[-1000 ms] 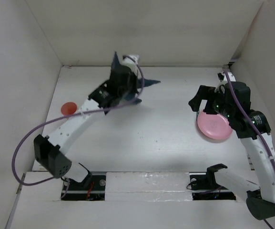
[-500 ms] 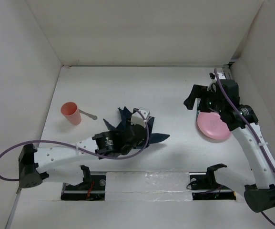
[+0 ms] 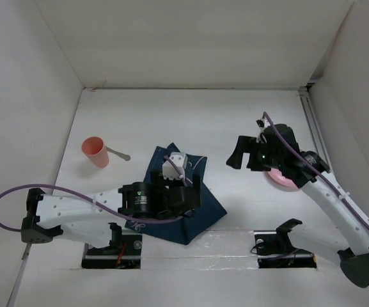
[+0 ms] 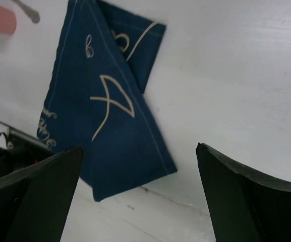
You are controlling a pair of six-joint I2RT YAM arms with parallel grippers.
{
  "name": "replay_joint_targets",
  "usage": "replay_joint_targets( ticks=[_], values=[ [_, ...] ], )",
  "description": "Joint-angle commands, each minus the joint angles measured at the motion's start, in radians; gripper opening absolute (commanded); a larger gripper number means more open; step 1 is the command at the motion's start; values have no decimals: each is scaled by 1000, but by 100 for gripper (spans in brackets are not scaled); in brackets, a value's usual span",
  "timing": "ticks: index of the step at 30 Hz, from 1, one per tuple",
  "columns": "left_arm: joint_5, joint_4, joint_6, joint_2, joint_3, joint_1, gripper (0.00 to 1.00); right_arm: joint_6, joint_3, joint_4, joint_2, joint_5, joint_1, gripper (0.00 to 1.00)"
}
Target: Set the dinner table for one person
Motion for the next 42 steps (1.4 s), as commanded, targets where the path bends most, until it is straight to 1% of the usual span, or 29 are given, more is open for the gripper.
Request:
replay_joint_targets(
  ticks=[1, 2, 3, 4, 6, 7, 8, 10, 11, 12, 13, 14, 18, 20, 21, 23, 24, 25, 26, 28, 32, 33, 34, 35, 37, 38, 40, 41, 42],
  values=[
    [-157, -324, -317, 42, 189, 0, 100, 156, -59, -7, -106, 0, 77, 100],
    [-157, -373, -426, 54, 211, 17, 100, 170, -82, 2, -120, -16, 122, 100],
    [-132, -395, -441, 65, 222, 37, 100, 181, -125, 2, -129, -25, 144, 100],
    [-64, -395, -430, 74, 205, 101, 100, 190, -147, 11, -129, -25, 167, 100],
    [1, -370, -439, 74, 147, 146, 100, 178, -200, 64, -129, -62, 225, 100],
    [33, -343, -405, 74, 112, 166, 100, 167, -254, 89, -129, -71, 239, 100],
    [117, -259, -369, 74, 35, 205, 100, 167, -274, 104, -114, -71, 250, 100],
    [212, -190, -285, 85, -27, 265, 100, 167, -326, 134, -86, -53, 261, 100],
    [309, -156, -256, 97, -89, 326, 100, 167, -344, 153, -72, -36, 261, 100],
    [357, -87, -227, 97, -120, 362, 100, 167, -361, 201, -57, -25, 261, 100],
    [401, -64, -204, 112, -148, 402, 100, 167, -371, 222, -37, -25, 261, 100],
    [475, -16, -164, 126, -203, 469, 100, 146, -371, 245, 12, -16, 261, 100],
    [535, 45, -119, 144, -275, 560, 100, 78, -331, 293, 167, -4, 261, 99],
    [535, 58, -119, 167, -286, 560, 100, 54, -300, 324, 225, -16, 261, 96],
    [535, 58, -119, 198, -286, 560, 100, 35, -291, 333, 282, -26, 261, 96],
    [544, 68, -119, 232, -286, 560, 97, 35, -277, 353, 329, -27, 261, 93],
    [563, 81, -119, 247, -297, 560, 95, 35, -277, 353, 368, -27, 261, 89],
    [573, 91, -119, 278, -309, 560, 93, 24, -268, 370, 383, -27, 261, 87],
    [584, 107, -119, 290, -309, 560, 89, 24, -268, 397, 397, -60, 261, 86],
    [593, 128, -119, 319, -323, 560, 86, 24, -257, 414, 428, -85, 261, 83],
    [618, 151, -119, 359, -344, 560, 86, 15, -219, 414, 500, -85, 293, 83],
    [618, 160, -119, 371, -335, 560, 86, 4, -219, 405, 520, -85, 307, 81],
    [618, 160, -110, 384, -335, 560, 84, 4, -205, 405, 540, -85, 320, 77],
    [629, 160, -110, 416, -323, 569, 84, 4, -193, 396, 575, -85, 321, 61],
    [629, 160, -101, 451, -311, 569, 84, 4, -193, 396, 598, -68, 330, 41],
    [638, 171, -91, 467, -311, 569, 84, 4, -182, 385, 610, -68, 330, 25],
    [638, 171, -91, 499, -298, 569, 84, 15, -170, 366, 610, -19, 330, 13],
    [638, 171, -91, 499, -286, 569, 84, 15, -141, 350, 610, -2, 330, 1],
    [638, 171, -91, 508, -286, 569, 83, 24, -128, 336, 610, 16, 318, 0]
  ],
)
